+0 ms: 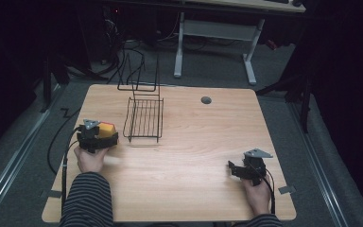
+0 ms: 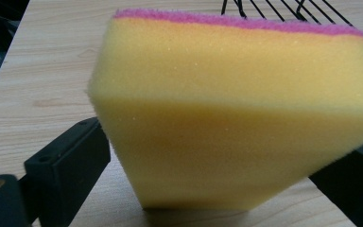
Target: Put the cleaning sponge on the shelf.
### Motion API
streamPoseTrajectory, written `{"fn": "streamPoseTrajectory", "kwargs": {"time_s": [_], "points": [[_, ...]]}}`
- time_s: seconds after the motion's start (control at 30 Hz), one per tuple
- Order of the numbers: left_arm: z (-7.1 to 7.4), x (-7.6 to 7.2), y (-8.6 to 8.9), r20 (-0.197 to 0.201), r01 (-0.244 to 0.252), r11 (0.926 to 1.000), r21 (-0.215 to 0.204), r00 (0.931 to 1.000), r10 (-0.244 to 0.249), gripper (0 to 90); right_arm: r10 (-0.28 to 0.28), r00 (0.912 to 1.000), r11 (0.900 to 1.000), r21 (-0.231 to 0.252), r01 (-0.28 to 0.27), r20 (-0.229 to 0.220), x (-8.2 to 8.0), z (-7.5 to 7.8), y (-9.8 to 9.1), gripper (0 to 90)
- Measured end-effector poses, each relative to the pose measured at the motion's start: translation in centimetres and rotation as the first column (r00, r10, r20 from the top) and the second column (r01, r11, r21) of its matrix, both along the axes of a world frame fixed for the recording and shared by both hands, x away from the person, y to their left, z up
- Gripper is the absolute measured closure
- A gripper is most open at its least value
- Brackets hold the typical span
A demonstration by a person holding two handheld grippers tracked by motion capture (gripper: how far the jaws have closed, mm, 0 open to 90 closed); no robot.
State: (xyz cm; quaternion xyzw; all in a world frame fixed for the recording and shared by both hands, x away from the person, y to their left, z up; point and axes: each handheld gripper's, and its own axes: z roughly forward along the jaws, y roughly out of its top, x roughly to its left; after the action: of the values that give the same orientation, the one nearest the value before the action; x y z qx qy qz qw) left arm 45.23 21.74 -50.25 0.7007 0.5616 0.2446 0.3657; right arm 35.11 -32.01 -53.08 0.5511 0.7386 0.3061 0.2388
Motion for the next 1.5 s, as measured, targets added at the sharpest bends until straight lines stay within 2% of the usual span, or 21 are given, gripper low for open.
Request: {"fn": "streamPoseTrajectory", "kwargs": {"time_s": [0.5, 0.7, 0.93, 1.33, 1.5], "points": [[-0.2, -0.1, -0.3, 0.009, 0.023, 0.9996, 0.019, 0.9997, -0.023, 22.0, 0.001, 1.0, 1.0, 0.0, -0.001, -0.001, 0.0, 0.0, 0.0, 23.4], [-0.1, -0.1, -0.3, 0.013, 0.029, 0.9993, 0.022, 0.9995, -0.029, 23.1, 0.0, 1.0, 1.0, 0.0, 0.0, 0.0, 0.0, 0.0, 0.0, 23.4], [0.4, -0.5, -0.2, 0.035, 0.025, 0.9996, 0.015, 0.9991, -0.026, 23.4, 0.0, 1.0, 1.0, 0.0, 0.0, 0.0, 0.0, 0.0, 0.0, 23.4], [2.0, -1.9, -0.1, 0.057, 0.058, 0.9982, 0.014, 0.9966, -0.059, 23.6, 0.0, 1.0, 1.0, 0.0, 0.0, 0.0, 0.0, 0.0, 0.0, 23.4], [2.5, -2.5, -0.1, 0.046, 0.086, 0.996, 0.024, 0.9951, -0.087, 23.7, 0.0, 1.0, 1.0, 0.0, 0.0, 0.0, 0.0, 0.0, 0.0, 23.4]]}}
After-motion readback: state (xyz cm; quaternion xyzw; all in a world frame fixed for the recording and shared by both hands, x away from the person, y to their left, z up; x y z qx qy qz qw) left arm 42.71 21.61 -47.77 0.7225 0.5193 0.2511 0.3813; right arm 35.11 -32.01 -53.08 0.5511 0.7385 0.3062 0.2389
